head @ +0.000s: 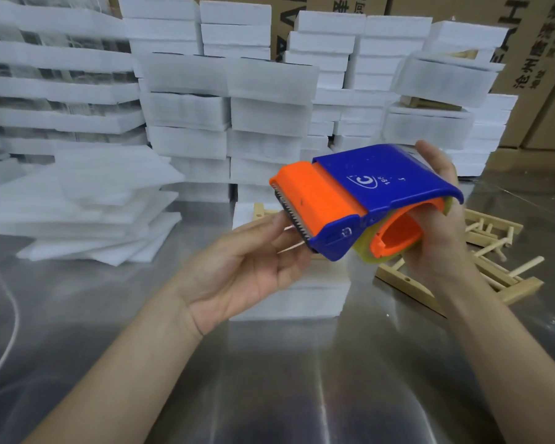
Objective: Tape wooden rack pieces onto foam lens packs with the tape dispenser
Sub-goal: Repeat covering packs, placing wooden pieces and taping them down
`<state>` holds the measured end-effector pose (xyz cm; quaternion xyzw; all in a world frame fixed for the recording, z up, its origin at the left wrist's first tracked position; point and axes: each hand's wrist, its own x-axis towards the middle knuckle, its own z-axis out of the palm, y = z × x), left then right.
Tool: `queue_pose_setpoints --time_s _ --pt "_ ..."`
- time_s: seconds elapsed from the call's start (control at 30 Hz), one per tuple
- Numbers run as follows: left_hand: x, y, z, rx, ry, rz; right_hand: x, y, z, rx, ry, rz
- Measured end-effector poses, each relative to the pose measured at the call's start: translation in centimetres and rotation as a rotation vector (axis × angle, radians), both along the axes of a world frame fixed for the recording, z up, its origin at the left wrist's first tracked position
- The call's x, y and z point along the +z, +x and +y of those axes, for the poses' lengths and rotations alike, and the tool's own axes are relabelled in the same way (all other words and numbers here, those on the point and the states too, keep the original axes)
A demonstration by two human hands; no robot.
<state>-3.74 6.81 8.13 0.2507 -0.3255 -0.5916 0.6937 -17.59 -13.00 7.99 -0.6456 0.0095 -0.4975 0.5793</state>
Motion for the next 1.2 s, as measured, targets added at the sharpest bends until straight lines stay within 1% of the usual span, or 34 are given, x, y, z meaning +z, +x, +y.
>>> queue_pose_setpoints --time_s 0.07,0.2,0.4,0.57,0.67,0.8,0.9,1.03,1.2 --pt "0.0 0.0 0.0 0.007 0.010 0.029 0.0 0.0 0.0 -0.002 0.009 -0.003" --pt "0.1 -0.2 0.0 0.024 -0.013 0.008 -0.1 0.1 0.0 -0.007 0.033 -0.015" --pt "-0.2 -0.5 -0.5 0.239 0.066 -0.124 -0.1 0.1 -0.1 -0.059 0.084 -0.044" --pt "-0.4 -0.6 -0.6 0.302 0.032 -0.199 -0.2 0.2 0.0 -0.074 0.109 -0.052" --pt "-0.5 -0.7 -0.7 0.329 0.001 -0.202 -0.2 0.2 0.1 -0.071 0.116 -0.055" --pt "-0.6 -0.8 -0.9 0.335 -0.012 -0.122 -0.1 0.4 0.3 -0.078 0.136 -0.054" --pt "-0.4 -0.8 -0.9 0.299 0.045 -0.109 -0.1 0.4 0.2 -0.087 0.142 -0.061" --pt "0.3 -0.5 -0.5 0.189 0.111 -0.094 -0.1 0.2 -0.1 -0.071 0.153 -0.069" --pt "0.5 -0.3 -0.2 0.172 0.137 -0.048 -0.4 0.2 -0.2 -0.096 0.131 -0.050"
